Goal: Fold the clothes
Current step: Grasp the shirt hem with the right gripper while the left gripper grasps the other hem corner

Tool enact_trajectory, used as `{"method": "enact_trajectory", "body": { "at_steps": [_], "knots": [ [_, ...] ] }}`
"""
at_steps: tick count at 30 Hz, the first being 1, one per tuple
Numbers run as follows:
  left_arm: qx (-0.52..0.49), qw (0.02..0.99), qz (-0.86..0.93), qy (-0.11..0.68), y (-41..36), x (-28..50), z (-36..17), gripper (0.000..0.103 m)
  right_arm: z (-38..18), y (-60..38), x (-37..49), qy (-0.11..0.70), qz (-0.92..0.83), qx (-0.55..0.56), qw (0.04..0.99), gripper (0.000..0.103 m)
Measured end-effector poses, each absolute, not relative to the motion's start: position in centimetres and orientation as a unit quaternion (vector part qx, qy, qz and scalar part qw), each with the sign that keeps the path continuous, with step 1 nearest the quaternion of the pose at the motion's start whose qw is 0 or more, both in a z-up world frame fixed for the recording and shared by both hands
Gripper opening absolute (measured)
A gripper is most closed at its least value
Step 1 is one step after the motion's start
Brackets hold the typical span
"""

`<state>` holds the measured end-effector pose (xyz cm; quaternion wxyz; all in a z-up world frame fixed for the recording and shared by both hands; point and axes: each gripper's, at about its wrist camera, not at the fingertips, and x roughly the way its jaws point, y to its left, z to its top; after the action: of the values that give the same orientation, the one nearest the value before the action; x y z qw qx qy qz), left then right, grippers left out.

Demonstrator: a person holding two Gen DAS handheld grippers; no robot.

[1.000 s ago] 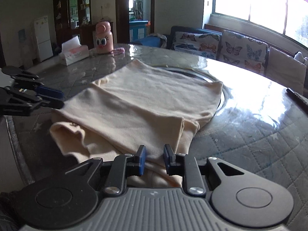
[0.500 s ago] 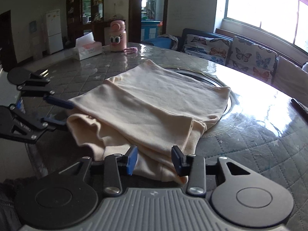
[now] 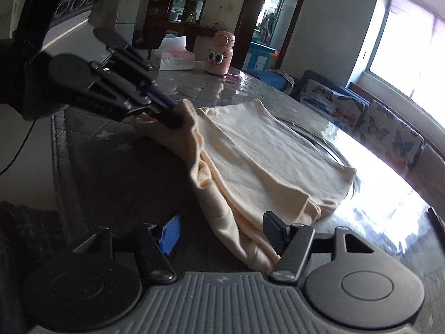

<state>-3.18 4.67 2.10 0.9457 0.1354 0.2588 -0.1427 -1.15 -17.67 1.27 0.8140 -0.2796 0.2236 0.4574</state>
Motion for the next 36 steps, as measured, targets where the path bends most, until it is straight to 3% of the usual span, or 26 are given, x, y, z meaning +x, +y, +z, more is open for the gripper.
{"method": "enact_trajectory", "body": {
  "at_steps": [5, 6, 9, 10, 13, 17, 25, 27, 28, 30, 36],
  "knots": [
    [0.114, 0.947, -0.140, 0.265, 5.4, -2.2, 2.3, 0.008, 0.6, -16.3, 0.5, 0.221, 0.459, -0.270, 0.817, 0.056],
    [0.112, 0.947, -0.141, 0.267, 5.5, -2.3, 2.2, 0.008, 0.5, -16.1, 0.9, 0.225, 0.457, -0.266, 0.818, 0.051],
    [0.115, 0.945, -0.144, 0.271, 5.7, -2.9, 1.9, 0.009, 0.8, -16.0, 2.4, 0.254, 0.460, -0.234, 0.818, 0.022],
    [0.116, 0.944, -0.145, 0.272, 5.7, -3.2, 1.8, 0.011, 1.1, -16.1, 3.0, 0.263, 0.461, -0.220, 0.818, 0.019],
    [0.124, 0.942, -0.145, 0.275, 5.8, -4.3, 1.4, 0.014, 1.9, -16.3, 4.3, 0.283, 0.463, -0.187, 0.819, 0.015],
    [0.143, 0.940, -0.140, 0.277, 5.8, -5.8, 0.8, 0.028, 3.0, -16.5, 5.3, 0.296, 0.461, -0.158, 0.822, 0.013],
    [0.201, 0.933, -0.114, 0.275, 5.3, -6.2, -1.1, 0.035, 3.7, -16.4, 6.1, 0.293, 0.454, -0.146, 0.829, 0.012],
    [0.210, 0.932, -0.108, 0.274, 5.4, -6.0, -1.4, 0.030, 3.6, -16.3, 5.9, 0.293, 0.451, -0.145, 0.831, 0.012],
    [0.214, 0.932, -0.104, 0.274, 5.5, -5.8, -1.5, 0.018, 3.5, -16.3, 5.8, 0.292, 0.450, -0.144, 0.832, 0.012],
    [0.212, 0.934, -0.105, 0.269, 5.8, -5.9, -1.2, 0.010, 3.3, -16.2, 5.6, 0.290, 0.447, -0.141, 0.834, 0.011],
    [0.205, 0.941, -0.109, 0.248, 6.0, -7.4, 1.0, 0.006, 4.0, -17.2, 4.3, 0.273, 0.451, -0.127, 0.841, 0.009]
  ]
}}
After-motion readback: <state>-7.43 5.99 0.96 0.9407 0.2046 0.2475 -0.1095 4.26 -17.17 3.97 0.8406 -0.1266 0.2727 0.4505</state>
